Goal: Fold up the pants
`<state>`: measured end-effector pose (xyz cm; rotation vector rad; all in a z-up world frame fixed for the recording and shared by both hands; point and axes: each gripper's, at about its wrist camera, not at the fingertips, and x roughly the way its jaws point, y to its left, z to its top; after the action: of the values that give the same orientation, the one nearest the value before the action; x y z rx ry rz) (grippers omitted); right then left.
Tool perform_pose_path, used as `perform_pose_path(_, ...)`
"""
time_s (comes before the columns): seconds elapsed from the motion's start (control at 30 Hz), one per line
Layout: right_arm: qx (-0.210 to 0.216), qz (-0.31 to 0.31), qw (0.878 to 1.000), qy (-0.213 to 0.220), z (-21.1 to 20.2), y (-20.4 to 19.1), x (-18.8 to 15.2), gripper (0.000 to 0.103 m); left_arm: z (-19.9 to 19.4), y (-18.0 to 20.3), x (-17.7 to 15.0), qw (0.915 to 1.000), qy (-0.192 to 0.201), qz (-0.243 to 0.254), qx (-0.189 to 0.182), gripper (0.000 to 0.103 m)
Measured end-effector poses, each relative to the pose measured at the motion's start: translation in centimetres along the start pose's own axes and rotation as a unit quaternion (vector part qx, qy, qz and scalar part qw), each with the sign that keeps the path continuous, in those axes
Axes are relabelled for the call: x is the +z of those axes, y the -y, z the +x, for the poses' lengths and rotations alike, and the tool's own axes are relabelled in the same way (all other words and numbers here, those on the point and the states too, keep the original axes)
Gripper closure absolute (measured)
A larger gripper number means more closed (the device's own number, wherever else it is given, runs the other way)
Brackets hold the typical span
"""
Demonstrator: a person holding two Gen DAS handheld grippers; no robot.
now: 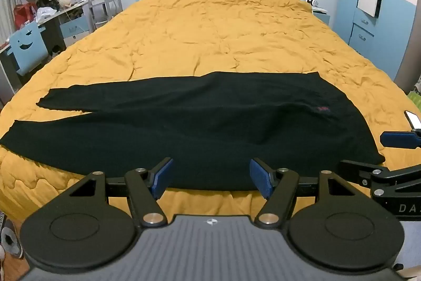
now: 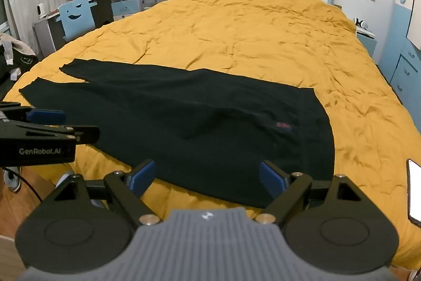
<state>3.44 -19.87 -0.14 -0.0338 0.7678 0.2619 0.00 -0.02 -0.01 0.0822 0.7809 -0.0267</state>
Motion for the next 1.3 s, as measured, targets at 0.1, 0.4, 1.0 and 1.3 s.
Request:
perform_pose_path(0.1, 0.0, -0.001, 1.0, 0.001, -0.03, -0.02, -0.04, 0.021, -0.02, -0.02, 0.0, 1.0, 0.001, -0.001, 0.0, 0.025)
perform_pose_path(0.4, -0.001, -0.001, 1.0, 0.003, -0.33, -0.13, -0.06, 0.021, 0.03, -0.06, 0.04, 1.0, 0.003, 0.0, -0.001, 0.025)
perform_pose_path(1.0, -0.001, 0.0, 1.0, 0.004, -0.36, -0.05, -0.1, 0.021, -0.01, 0.03, -0.01, 1.0, 0.006, 0.002, 0.002, 0.025)
perform_pose_path(1.3, -0.002, 0.0, 1.0, 0.005, -0.4, -0.01, -0.19, 0.021, -0.01, 0.05, -0.02, 1.0, 0.007, 0.003, 0.003, 0.025)
